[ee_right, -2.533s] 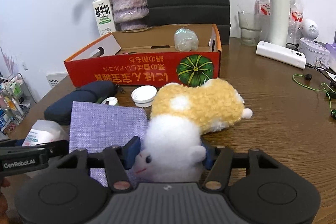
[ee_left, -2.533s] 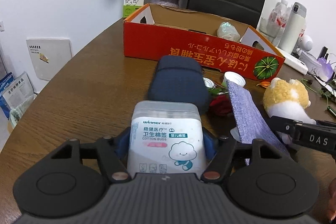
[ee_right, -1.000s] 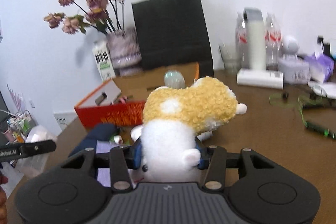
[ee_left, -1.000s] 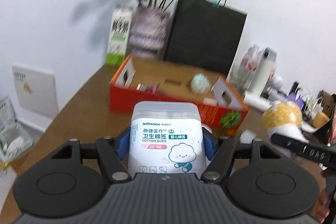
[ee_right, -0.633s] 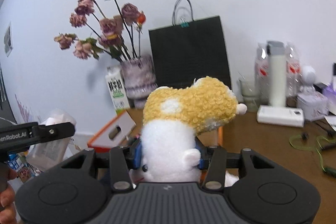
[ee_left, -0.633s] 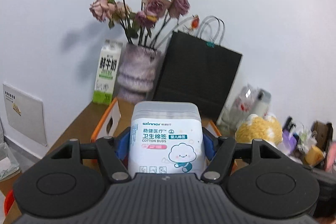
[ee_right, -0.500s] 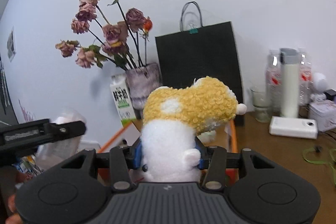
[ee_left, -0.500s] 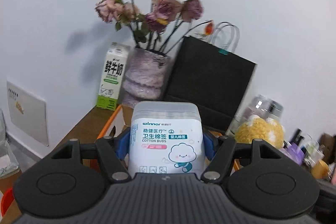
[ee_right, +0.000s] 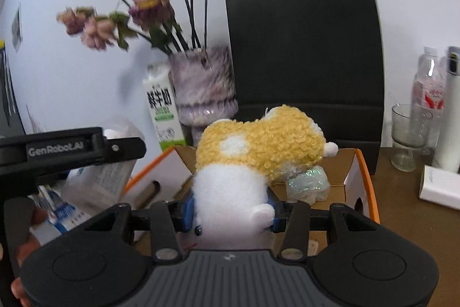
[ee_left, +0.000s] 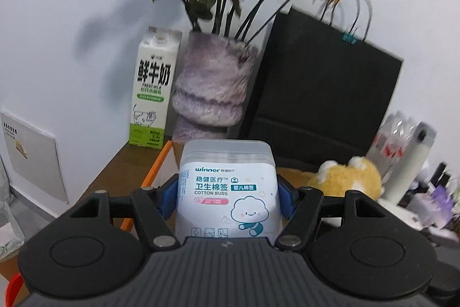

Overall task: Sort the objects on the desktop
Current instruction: 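Grasp cotton-bud box with left tool while right grasps plush hamster, drop both in box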

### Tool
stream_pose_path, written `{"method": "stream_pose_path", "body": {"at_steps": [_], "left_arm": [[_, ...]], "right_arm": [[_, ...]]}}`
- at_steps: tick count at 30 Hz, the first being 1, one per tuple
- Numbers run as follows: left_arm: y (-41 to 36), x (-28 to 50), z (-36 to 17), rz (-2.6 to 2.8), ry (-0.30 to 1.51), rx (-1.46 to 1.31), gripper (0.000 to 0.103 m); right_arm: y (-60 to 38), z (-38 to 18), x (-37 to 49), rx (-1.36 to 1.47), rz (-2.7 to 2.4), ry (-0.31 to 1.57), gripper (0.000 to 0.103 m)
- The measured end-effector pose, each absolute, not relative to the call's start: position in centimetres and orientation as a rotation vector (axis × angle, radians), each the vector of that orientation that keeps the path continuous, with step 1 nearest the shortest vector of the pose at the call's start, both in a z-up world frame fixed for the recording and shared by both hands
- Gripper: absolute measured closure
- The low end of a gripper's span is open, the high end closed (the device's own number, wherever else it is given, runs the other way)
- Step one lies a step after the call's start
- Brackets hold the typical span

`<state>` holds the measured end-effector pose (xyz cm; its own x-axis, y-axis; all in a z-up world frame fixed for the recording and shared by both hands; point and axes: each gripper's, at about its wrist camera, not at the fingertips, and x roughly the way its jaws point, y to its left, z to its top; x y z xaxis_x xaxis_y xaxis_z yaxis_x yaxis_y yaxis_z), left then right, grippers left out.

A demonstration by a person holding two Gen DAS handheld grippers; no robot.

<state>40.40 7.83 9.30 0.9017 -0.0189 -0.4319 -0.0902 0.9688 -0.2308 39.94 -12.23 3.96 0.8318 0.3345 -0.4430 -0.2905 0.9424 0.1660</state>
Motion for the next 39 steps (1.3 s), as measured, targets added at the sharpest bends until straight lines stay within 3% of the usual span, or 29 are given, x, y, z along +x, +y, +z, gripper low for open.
{"method": "stream_pose_path", "body": {"at_steps": [23,24,26,27,28,29,30,36,39], "left_arm": [[6.9,44.5,5.4,0.083,0.583,-0.161,0.035],[6.8,44.6,5.3,0.08,0.598,-0.156,0.033],[6.6,44.7,5.2,0.071,0.605,-0.148,0.015],[6.4,44.5,5.3,0.069,0.596,-0.136,0.004],[6.2,44.3,5.5,0.07,0.584,-0.119,0.0],[5.9,44.1,5.7,0.074,0.57,-0.101,0.0],[5.7,43.9,5.9,0.078,0.561,-0.09,0.0],[5.5,43.3,6.6,0.081,0.55,-0.093,0.0],[5.5,43.1,6.8,0.077,0.543,-0.1,0.0]], "right_arm": [[-12.6,0.2,45.2,0.074,0.293,0.655,0.056],[-12.6,0.2,45.3,0.073,0.295,0.659,0.054],[-12.6,0.1,45.3,0.077,0.294,0.664,0.048],[-12.7,0.2,45.3,0.087,0.289,0.663,0.033],[-12.8,0.3,45.3,0.091,0.284,0.66,0.025],[-12.9,0.5,45.2,0.089,0.278,0.653,0.013],[-13.0,0.8,45.0,0.081,0.269,0.646,0.011],[-13.5,1.5,44.7,0.068,0.245,0.638,0.001],[-13.4,1.8,44.4,0.056,0.244,0.63,0.001]]}}
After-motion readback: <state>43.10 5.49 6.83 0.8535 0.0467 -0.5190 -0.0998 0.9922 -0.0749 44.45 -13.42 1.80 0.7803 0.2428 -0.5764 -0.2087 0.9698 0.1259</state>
